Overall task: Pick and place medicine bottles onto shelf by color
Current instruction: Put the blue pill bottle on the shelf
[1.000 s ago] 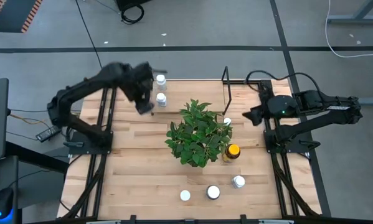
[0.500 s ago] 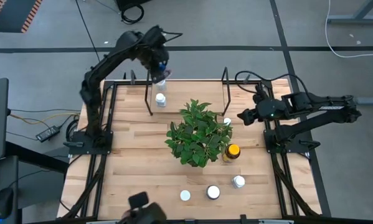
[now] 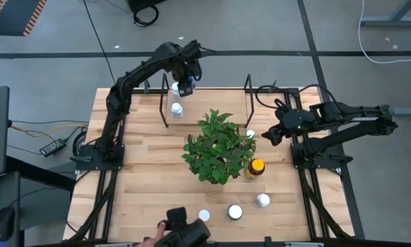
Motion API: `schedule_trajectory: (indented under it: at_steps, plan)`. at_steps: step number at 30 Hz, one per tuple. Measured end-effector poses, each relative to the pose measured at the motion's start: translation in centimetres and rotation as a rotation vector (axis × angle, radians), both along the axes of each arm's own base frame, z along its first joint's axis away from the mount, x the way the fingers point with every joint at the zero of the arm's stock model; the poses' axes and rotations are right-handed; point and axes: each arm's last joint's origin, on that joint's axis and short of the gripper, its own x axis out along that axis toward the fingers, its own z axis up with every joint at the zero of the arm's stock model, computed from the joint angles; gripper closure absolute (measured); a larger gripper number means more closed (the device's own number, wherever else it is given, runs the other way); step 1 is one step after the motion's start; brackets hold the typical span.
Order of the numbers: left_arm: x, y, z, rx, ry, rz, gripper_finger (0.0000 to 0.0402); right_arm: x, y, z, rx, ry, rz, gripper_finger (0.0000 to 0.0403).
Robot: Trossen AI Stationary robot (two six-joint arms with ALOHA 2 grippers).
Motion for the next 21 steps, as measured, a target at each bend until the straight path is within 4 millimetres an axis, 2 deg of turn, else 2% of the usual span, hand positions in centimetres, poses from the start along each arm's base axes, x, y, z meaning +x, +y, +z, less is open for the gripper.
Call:
schedule_trajectory:
  at_steps: [10, 16, 21]
  plan:
    - [2.7, -0.9, -0.4, 0.086, -0.066, -0.124, 0.021, -0.4, 0.2, 0.1, 0.035, 0.005, 0.065, 0.0087]
    - [3.4, 0.1, -3.0, 0.069, 0.022, -0.168, 0.0209, -0.4, 0.2, 0.1, 0.048, 0.002, 0.049, 0.0087]
    - [3.5, 0.7, -4.2, 0.058, 0.061, -0.204, 0.0208, -0.4, 0.2, 0.1, 0.068, -0.004, 0.023, 0.0087]
